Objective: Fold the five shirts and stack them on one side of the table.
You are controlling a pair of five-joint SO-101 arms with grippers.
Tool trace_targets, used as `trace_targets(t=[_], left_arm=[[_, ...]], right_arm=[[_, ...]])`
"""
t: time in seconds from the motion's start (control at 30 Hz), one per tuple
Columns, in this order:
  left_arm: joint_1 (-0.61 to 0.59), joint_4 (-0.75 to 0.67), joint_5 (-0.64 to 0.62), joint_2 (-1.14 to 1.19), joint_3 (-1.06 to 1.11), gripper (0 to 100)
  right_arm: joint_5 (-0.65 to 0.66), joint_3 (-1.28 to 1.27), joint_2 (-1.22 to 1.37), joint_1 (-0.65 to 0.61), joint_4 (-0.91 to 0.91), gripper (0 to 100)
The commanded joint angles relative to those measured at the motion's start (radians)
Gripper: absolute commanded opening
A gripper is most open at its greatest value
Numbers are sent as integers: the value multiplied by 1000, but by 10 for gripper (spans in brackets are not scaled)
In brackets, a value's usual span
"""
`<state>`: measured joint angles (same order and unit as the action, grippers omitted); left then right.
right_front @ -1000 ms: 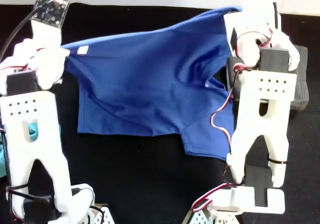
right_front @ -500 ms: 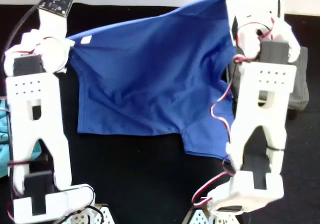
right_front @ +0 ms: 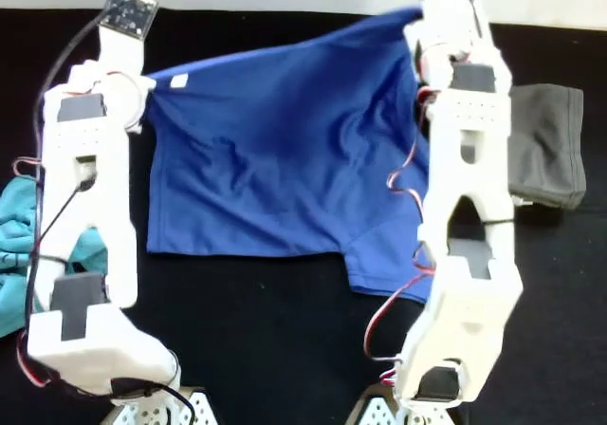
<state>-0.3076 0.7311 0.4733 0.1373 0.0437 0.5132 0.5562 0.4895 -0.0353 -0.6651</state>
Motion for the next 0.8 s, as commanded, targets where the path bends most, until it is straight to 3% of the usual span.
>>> trace_targets(t=[0.0, 0.2, 0.43, 0.77], left_arm=[[-4, -23, -3, 41, -42, 9], [-5, 37, -3, 77, -38, 9], [4, 247, -3, 56, -73, 9], [53, 611, 2, -33, -170, 9]], right_arm=[[20, 45, 31, -2, 27, 6], [-106, 53, 31, -4, -140, 6], [-114, 73, -77, -4, -506, 6], [-195, 64, -231, -5, -803, 6]])
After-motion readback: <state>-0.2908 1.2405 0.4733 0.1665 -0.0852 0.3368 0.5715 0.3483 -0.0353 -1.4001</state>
